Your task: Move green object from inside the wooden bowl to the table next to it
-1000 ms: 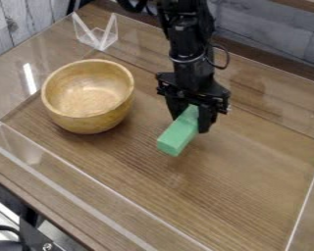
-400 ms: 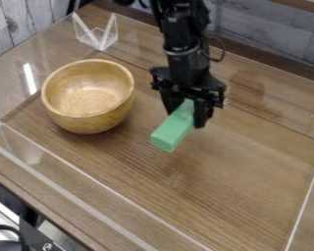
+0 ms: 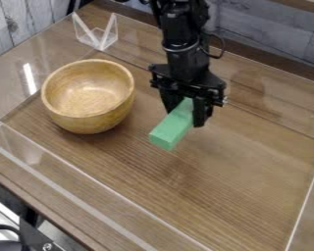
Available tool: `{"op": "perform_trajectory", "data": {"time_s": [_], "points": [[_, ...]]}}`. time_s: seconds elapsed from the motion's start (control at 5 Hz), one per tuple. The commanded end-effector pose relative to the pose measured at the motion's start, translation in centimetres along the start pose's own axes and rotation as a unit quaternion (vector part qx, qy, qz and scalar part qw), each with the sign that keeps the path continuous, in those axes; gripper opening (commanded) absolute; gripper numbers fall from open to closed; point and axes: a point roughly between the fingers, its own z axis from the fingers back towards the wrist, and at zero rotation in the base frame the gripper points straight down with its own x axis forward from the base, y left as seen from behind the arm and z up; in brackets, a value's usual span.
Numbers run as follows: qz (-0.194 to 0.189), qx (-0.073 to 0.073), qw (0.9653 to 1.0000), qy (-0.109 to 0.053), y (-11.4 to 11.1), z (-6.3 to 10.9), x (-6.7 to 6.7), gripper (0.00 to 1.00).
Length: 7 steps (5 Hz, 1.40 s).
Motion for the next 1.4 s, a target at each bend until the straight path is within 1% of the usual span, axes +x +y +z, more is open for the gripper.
{"op": "perform_trajectory", "data": {"time_s": [0.0,0.2,0.4,0.6,0.8,1.0,1.2], "points": [[-0.032,0.0,0.9992,-0.023,0.0,1.2,1.4,0.0],[-0.053,-0.002,0.9985,-0.017,0.0,0.9,1.7,0.0],[-0.034,0.001,0.9993,-0.018,-0.1,0.2,2.1,0.0],[-0.041,0.002,0.999,-0.016,1.0,0.8,0.6,0.0],[-0.043,0.003,0.999,-0.013,2.6,1.3,-1.3,0.0],[-0.016,0.008,0.9998,-0.013,4.1,1.9,-2.6,0.0],[0.011,0.011,0.9998,-0.015,4.9,2.3,-2.9,0.0]]}}
